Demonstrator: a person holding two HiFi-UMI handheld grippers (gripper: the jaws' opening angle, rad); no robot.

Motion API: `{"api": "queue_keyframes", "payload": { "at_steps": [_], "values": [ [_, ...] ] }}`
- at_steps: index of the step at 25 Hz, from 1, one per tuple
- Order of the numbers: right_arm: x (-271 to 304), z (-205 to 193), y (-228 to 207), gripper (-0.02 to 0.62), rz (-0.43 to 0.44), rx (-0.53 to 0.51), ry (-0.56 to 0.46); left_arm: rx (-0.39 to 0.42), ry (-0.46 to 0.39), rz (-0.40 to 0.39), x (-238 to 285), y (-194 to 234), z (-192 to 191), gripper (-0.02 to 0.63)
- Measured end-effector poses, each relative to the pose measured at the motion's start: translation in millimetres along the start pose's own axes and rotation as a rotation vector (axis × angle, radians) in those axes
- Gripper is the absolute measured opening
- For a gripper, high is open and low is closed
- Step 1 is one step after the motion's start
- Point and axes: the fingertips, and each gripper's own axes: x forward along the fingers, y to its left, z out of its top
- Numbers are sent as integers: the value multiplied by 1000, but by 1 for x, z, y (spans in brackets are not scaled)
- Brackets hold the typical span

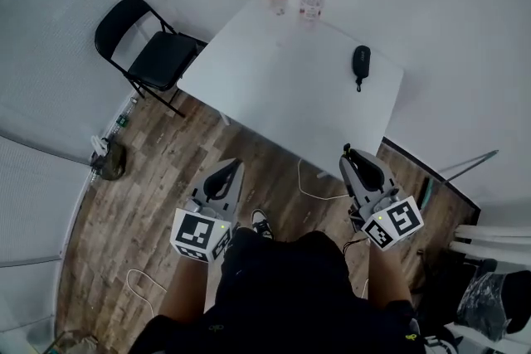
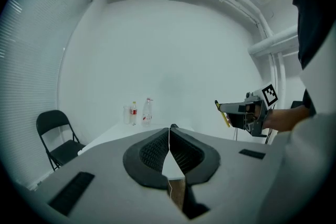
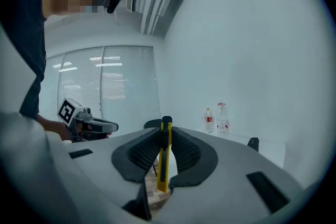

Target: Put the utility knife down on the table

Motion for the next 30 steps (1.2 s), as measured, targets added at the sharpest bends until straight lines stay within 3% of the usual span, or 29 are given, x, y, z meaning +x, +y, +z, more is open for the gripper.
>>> {"api": "queue_keyframes", "payload": {
  "at_steps": [9,19,23,30],
  "values": [
    [33,8,-19,75,-35,-4,6,12,-8,-25,28,29,11,23],
    [92,3,-73,75,47,-7,45,6,-8,79,59,36,25,23],
    [116,-29,-106,75,43,-17,163,-1,-1,118,75,34,29,23],
    [147,-157,-145,75,1,-6,502,-18,59,166,90,33,12,23]
  ]
}}
